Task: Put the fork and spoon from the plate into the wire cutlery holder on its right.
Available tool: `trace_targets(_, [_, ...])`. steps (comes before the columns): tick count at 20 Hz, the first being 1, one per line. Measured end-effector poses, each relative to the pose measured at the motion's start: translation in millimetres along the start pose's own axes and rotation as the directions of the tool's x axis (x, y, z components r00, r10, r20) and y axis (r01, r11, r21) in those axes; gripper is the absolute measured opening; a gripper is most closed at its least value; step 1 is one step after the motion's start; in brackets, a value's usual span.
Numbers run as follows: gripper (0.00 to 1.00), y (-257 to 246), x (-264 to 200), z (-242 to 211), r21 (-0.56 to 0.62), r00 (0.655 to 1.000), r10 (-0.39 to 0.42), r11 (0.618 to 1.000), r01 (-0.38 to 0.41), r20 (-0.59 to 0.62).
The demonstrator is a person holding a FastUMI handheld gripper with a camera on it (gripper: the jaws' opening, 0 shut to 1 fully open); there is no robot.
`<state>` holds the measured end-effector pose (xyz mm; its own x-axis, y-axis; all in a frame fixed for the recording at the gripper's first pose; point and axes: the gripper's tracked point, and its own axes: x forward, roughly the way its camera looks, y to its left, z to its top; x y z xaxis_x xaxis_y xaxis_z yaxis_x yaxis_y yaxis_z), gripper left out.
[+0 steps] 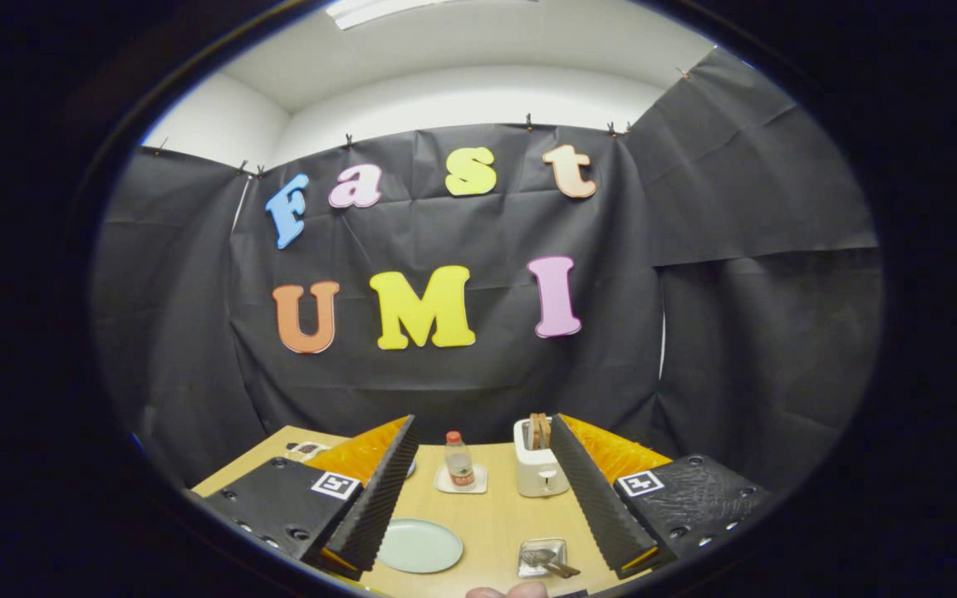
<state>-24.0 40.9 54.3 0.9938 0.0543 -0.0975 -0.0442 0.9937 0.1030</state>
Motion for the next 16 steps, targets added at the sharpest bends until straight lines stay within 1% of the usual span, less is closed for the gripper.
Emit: trace_targets(16, [0.96,5.8,-3.0,2.4,-0.012,1.0,0.007,1.0,-0.007,0.014])
